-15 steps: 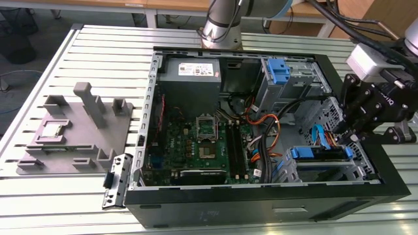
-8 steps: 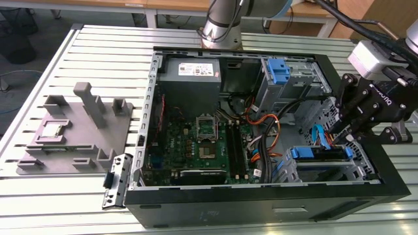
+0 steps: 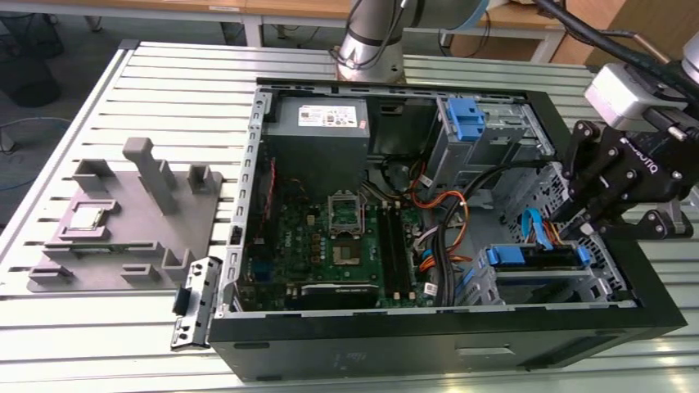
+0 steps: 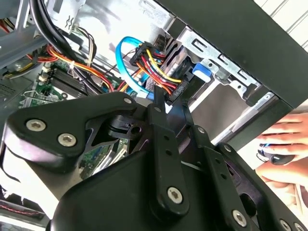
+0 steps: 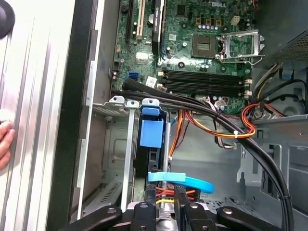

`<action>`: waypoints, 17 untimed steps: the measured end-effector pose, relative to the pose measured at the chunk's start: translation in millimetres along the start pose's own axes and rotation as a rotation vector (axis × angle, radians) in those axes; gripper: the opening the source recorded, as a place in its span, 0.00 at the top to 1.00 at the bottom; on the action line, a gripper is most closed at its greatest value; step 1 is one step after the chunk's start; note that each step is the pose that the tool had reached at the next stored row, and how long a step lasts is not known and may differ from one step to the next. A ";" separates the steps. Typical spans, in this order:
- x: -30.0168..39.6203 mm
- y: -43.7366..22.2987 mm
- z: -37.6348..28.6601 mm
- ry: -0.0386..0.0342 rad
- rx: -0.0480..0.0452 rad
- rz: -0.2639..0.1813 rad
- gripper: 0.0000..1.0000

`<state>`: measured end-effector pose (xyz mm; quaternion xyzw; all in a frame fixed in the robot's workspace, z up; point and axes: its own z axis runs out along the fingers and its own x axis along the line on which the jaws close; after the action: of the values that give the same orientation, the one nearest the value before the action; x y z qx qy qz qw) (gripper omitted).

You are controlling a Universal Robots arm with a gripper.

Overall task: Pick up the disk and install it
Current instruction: 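Insert the second disk wire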

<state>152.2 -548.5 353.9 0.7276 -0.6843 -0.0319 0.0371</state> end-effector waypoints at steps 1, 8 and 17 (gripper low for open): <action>0.0 0.1 -1.0 0.0000 0.0000 0.000 0.71; 0.0 0.8 -4.3 0.0000 0.0014 0.000 0.71; -0.3 5.7 -2.6 -0.0029 0.0255 0.000 0.71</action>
<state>146.7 -548.5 357.0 0.7280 -0.6846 -0.0242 0.0268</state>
